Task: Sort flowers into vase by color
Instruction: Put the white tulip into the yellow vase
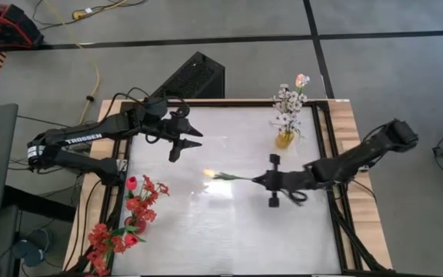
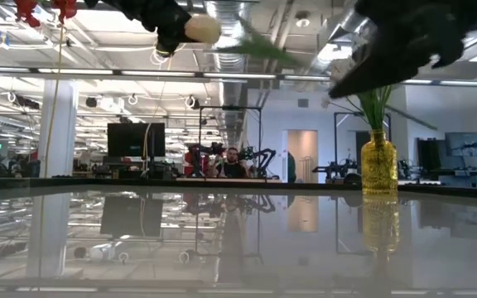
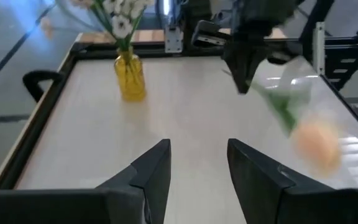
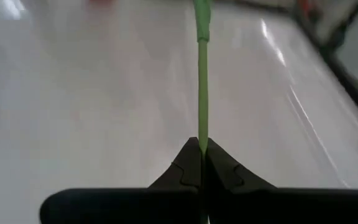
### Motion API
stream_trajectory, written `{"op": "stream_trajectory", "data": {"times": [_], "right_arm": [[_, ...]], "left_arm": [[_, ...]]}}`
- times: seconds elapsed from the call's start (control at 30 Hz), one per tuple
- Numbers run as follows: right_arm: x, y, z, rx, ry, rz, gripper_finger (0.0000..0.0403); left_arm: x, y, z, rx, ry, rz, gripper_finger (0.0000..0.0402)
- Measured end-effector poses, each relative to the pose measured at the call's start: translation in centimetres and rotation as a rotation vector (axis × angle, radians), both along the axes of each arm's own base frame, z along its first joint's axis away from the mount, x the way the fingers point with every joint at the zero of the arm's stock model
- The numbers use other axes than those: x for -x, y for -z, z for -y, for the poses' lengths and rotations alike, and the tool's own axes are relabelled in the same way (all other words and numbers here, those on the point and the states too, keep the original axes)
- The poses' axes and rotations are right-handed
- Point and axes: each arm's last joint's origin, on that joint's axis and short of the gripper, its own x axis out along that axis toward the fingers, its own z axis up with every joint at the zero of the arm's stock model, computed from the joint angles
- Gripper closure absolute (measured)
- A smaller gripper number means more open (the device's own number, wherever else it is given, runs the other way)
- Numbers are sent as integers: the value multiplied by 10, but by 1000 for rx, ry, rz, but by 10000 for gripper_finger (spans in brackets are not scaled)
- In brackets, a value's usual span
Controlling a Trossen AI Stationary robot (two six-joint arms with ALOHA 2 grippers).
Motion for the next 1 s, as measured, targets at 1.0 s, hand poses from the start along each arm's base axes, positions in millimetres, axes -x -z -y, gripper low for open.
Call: {"op": "stream_trajectory", "data": {"times": [1.0], "right_arm": [[125,-13,-5,-90,593,607,379]], "left_arm": [[-2,2,9,-65,72,-14,255]]}}
